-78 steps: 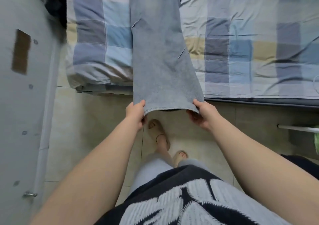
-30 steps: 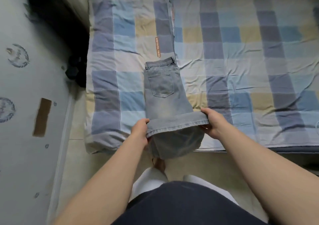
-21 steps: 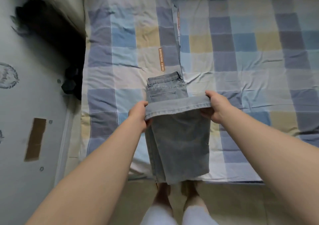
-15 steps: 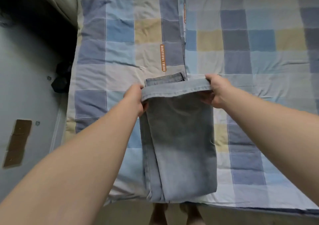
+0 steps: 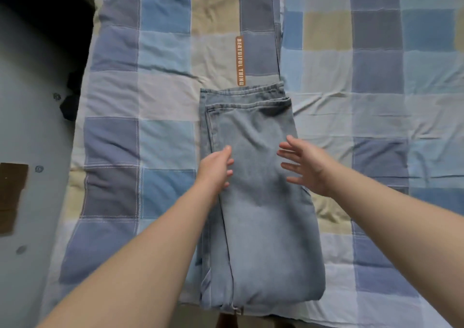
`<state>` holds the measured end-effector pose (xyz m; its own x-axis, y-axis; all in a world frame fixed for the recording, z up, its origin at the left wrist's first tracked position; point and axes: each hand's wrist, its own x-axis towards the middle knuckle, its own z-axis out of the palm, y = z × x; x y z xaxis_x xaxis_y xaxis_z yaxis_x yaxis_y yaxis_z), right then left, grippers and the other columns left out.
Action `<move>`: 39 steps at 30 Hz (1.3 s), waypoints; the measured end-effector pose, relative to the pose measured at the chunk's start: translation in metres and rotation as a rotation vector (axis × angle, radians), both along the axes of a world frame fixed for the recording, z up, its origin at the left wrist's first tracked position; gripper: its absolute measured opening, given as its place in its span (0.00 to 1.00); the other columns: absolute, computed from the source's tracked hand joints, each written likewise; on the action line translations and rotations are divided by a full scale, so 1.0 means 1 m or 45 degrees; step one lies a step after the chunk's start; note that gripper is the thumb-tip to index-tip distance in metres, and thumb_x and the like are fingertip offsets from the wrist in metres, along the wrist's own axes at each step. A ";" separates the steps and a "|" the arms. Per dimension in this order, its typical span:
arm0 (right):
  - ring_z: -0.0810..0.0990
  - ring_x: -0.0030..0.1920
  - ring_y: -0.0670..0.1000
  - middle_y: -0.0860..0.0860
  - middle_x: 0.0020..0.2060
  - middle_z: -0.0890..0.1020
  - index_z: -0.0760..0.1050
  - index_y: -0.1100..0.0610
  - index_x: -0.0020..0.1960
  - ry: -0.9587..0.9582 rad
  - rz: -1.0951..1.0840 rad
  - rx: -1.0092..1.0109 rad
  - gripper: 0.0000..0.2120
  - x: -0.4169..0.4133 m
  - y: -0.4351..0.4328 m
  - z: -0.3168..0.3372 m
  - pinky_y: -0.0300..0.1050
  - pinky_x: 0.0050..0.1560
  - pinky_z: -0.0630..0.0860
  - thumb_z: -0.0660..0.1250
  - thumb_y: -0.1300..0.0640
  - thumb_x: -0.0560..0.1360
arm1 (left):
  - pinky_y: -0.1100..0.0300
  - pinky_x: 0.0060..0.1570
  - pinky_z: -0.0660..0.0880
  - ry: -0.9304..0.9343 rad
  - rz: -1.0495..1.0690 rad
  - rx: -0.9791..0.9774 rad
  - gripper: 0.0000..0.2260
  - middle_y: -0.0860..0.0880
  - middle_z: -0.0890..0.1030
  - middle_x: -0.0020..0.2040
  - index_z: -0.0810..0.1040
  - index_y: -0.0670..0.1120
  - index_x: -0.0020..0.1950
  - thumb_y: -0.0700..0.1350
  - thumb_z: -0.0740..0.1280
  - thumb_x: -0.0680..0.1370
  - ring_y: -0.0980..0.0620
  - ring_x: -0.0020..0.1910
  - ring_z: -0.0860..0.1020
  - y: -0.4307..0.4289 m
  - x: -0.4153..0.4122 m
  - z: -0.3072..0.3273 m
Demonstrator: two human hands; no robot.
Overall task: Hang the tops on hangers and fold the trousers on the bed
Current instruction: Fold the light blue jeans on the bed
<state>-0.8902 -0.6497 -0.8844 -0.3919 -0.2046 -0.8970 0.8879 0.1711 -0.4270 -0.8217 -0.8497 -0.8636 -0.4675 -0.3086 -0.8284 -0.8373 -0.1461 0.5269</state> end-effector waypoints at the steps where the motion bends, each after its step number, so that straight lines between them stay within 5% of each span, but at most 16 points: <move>1: 0.72 0.70 0.52 0.44 0.67 0.77 0.74 0.46 0.67 0.001 0.015 0.013 0.20 0.013 0.006 0.000 0.58 0.72 0.64 0.59 0.38 0.81 | 0.56 0.50 0.74 0.033 -0.034 -0.059 0.13 0.51 0.81 0.58 0.78 0.49 0.62 0.55 0.62 0.83 0.50 0.53 0.79 0.006 0.014 -0.001; 7: 0.78 0.61 0.50 0.51 0.64 0.80 0.76 0.51 0.64 0.086 0.001 0.261 0.13 0.117 0.042 -0.006 0.51 0.58 0.73 0.65 0.51 0.81 | 0.56 0.66 0.71 0.070 -0.412 -0.289 0.18 0.50 0.79 0.66 0.78 0.49 0.68 0.53 0.69 0.80 0.53 0.63 0.76 0.038 0.117 -0.006; 11: 0.70 0.72 0.55 0.54 0.72 0.72 0.67 0.54 0.75 0.255 0.110 0.547 0.27 0.189 0.065 -0.020 0.55 0.73 0.66 0.68 0.52 0.79 | 0.46 0.75 0.56 -0.104 -0.821 -0.815 0.27 0.55 0.62 0.79 0.68 0.59 0.74 0.63 0.67 0.76 0.49 0.78 0.58 0.055 0.186 -0.015; 14: 0.69 0.72 0.57 0.54 0.73 0.69 0.62 0.53 0.77 0.143 0.102 0.603 0.35 0.228 0.075 -0.033 0.61 0.72 0.67 0.72 0.47 0.76 | 0.44 0.74 0.54 -0.208 -0.673 -0.965 0.38 0.52 0.56 0.82 0.59 0.56 0.79 0.67 0.68 0.73 0.46 0.79 0.56 0.061 0.221 -0.026; 18: 0.80 0.53 0.47 0.44 0.58 0.81 0.73 0.43 0.55 -0.079 -0.123 0.312 0.13 0.258 0.074 -0.042 0.52 0.47 0.79 0.74 0.47 0.75 | 0.44 0.72 0.62 -0.315 -0.387 -0.816 0.48 0.47 0.59 0.80 0.53 0.53 0.80 0.70 0.71 0.69 0.40 0.76 0.62 0.059 0.237 -0.039; 23: 0.82 0.47 0.48 0.47 0.50 0.85 0.76 0.48 0.57 -0.172 -0.236 0.250 0.19 0.258 0.076 -0.037 0.47 0.42 0.78 0.76 0.43 0.71 | 0.49 0.65 0.70 -0.329 -0.225 -0.656 0.50 0.43 0.69 0.73 0.56 0.48 0.77 0.66 0.77 0.65 0.41 0.69 0.73 0.050 0.230 -0.043; 25: 0.74 0.29 0.47 0.48 0.34 0.80 0.76 0.50 0.51 -0.301 -0.205 0.165 0.17 0.258 0.078 -0.029 0.42 0.33 0.70 0.76 0.42 0.71 | 0.54 0.62 0.72 -0.344 -0.140 -0.531 0.45 0.44 0.76 0.68 0.62 0.44 0.72 0.62 0.79 0.65 0.42 0.65 0.76 0.045 0.227 -0.042; 27: 0.61 0.23 0.46 0.48 0.26 0.70 0.73 0.51 0.46 -0.337 -0.203 0.163 0.14 0.257 0.079 -0.026 0.39 0.27 0.64 0.75 0.46 0.73 | 0.54 0.63 0.73 -0.337 -0.094 -0.403 0.39 0.45 0.80 0.64 0.70 0.42 0.68 0.58 0.81 0.66 0.44 0.63 0.78 0.042 0.224 -0.038; 31: 0.60 0.21 0.46 0.49 0.24 0.66 0.71 0.53 0.48 -0.334 -0.260 0.202 0.10 0.252 0.077 -0.006 0.39 0.24 0.65 0.72 0.51 0.77 | 0.53 0.62 0.76 -0.274 -0.108 -0.281 0.31 0.46 0.83 0.61 0.78 0.43 0.66 0.53 0.81 0.68 0.45 0.60 0.81 0.040 0.223 -0.022; 35: 0.59 0.20 0.46 0.49 0.26 0.65 0.71 0.53 0.48 -0.341 -0.258 0.188 0.09 0.265 0.074 0.024 0.39 0.27 0.66 0.70 0.51 0.78 | 0.46 0.59 0.79 -0.403 -0.148 -0.216 0.35 0.43 0.81 0.61 0.75 0.41 0.67 0.58 0.81 0.67 0.40 0.58 0.81 0.033 0.233 0.008; 39: 0.61 0.20 0.45 0.50 0.26 0.69 0.71 0.53 0.47 -0.402 -0.207 0.212 0.09 0.298 0.072 0.066 0.38 0.25 0.67 0.70 0.51 0.79 | 0.54 0.40 0.78 -0.497 -0.209 -0.183 0.35 0.41 0.81 0.60 0.74 0.41 0.67 0.58 0.80 0.68 0.39 0.56 0.81 0.028 0.266 0.047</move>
